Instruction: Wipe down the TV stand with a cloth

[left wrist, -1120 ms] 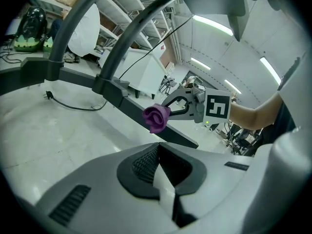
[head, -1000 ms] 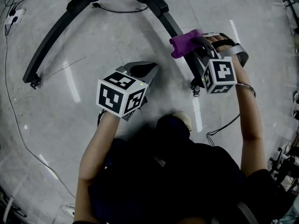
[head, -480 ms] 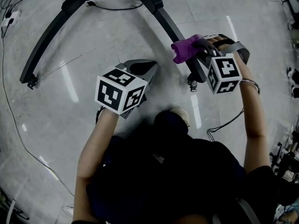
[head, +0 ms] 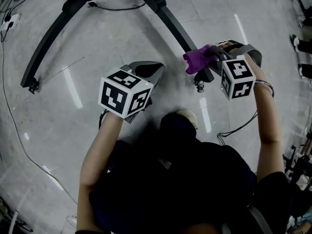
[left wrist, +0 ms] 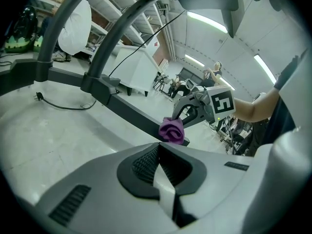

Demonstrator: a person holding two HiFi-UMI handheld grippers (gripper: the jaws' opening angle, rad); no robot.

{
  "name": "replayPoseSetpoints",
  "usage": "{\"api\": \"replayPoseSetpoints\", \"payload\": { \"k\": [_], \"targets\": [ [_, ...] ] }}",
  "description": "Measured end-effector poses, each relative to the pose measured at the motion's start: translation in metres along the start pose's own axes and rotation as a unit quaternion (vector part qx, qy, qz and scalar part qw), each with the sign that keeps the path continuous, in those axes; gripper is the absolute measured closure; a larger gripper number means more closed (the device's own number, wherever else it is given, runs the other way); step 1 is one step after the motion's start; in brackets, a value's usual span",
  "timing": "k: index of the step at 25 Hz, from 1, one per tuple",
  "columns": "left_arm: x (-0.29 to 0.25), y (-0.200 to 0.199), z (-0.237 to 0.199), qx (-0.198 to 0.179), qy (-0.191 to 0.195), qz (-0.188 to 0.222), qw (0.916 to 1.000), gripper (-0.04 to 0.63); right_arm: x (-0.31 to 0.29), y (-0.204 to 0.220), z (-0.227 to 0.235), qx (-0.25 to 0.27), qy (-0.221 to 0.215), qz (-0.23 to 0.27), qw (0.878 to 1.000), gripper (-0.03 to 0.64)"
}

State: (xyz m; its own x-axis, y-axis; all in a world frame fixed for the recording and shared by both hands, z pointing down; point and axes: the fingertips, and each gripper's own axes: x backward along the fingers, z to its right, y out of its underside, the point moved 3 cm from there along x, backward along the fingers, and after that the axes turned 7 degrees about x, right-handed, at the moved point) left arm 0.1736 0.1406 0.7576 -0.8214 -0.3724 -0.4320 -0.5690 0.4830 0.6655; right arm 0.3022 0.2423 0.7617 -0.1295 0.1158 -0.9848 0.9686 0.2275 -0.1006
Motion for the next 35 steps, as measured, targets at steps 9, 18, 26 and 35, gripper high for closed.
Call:
{"api": "replayPoseSetpoints", "payload": {
  "k": [9, 18, 26, 35],
  "targets": [
    [0.002, 0.0, 0.001, -0.003, 0.0, -0.001, 1.0, 0.588, 0.004, -0.002, -0.022, 0.001, -0.097, 0.01, 0.995, 0.515],
    [0.0, 0.001, 0.004, -0.004, 0.002, -0.003, 1.0, 0.588, 0.007, -0.006, -0.046, -0.01, -0.163, 0.025, 0.986, 0.515],
    [0.003, -0.003, 0.004, -0.009, -0.002, 0.002, 1.0, 0.588, 0.013, -0.012, -0.055, -0.005, -0.202, 0.029, 0.979, 0.515],
    [0.026, -0.017, -0.008, -0.004, -0.024, 0.029, 0.9993, 0.588, 0.025, -0.035, -0.023, -0.065, -0.125, 0.098, 0.985, 0.515]
  ]
}}
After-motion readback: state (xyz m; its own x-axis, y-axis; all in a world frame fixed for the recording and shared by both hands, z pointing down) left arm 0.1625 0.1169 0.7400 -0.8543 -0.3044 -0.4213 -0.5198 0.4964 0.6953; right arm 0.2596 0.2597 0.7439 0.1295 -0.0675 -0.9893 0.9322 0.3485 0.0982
